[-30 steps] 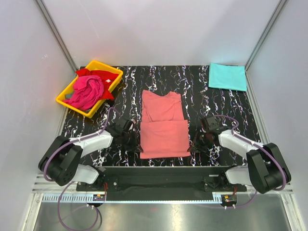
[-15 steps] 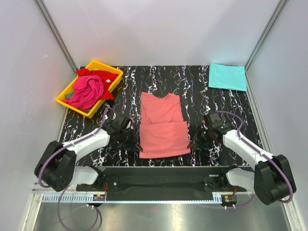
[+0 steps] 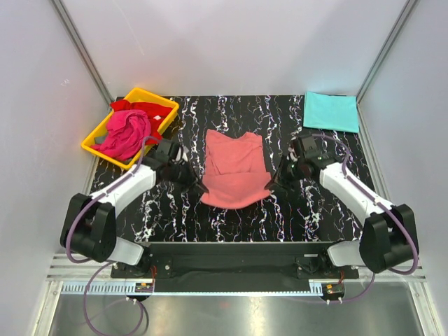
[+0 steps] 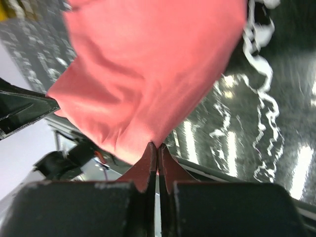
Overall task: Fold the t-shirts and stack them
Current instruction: Fold the tshirt
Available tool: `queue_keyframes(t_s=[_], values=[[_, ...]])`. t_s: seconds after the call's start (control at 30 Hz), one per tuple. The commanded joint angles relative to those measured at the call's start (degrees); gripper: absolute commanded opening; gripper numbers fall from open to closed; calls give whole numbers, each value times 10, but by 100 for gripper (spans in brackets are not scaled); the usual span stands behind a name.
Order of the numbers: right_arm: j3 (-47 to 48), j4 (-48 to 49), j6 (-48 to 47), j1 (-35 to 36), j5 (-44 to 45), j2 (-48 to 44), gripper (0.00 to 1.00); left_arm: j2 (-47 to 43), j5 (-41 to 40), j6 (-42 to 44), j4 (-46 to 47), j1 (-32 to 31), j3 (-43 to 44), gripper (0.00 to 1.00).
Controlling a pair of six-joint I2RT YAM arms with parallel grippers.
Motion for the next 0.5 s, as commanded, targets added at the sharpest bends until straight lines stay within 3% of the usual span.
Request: queue_keyframes(t_s=[0.0, 0.47], values=[[62, -12, -24, -31, -29, 21, 0, 12, 37, -1, -4, 22, 69, 0], [278, 3, -60, -100, -106, 207, 0, 179, 83, -52, 6, 85, 300, 0]])
